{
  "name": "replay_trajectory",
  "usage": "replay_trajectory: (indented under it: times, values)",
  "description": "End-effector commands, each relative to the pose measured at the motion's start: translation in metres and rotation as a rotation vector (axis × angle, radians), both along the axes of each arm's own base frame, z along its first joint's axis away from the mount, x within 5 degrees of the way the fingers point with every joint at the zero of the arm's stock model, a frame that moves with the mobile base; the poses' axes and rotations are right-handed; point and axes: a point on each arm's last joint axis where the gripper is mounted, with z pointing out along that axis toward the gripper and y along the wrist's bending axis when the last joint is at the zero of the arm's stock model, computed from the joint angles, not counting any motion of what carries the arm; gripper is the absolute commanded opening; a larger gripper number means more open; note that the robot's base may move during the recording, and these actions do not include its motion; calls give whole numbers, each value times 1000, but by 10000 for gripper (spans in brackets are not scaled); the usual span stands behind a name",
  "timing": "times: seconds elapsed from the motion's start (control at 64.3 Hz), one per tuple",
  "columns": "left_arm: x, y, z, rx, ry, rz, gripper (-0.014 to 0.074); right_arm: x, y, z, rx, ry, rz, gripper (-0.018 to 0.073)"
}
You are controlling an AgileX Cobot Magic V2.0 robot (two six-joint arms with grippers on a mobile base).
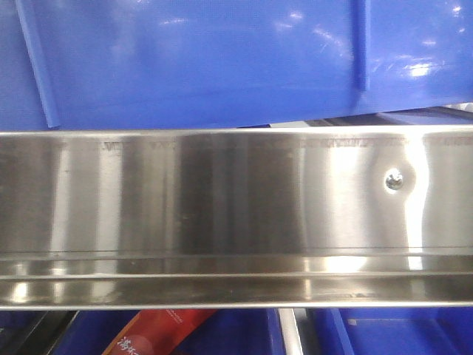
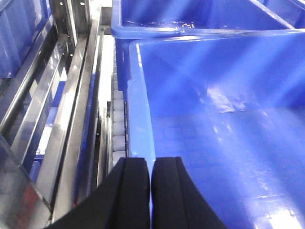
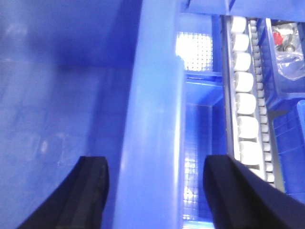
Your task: Move blue bin to conveyor side
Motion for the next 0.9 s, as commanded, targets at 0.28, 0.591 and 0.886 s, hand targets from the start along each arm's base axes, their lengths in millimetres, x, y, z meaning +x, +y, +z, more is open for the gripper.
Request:
replay_trajectory:
  times: [0.28,0.591,0.886]
  values:
    - [0,-1,3,-15,-13,-4,13,-11,-5,14,-3,-52,3,319]
    - [0,-1,3,-15,-13,-4,13,-14,-6,19,-3,-66,8,319]
    - [0,-3,3,-36,-14,-13,13,-7,-4,14,-10,-70,20,319]
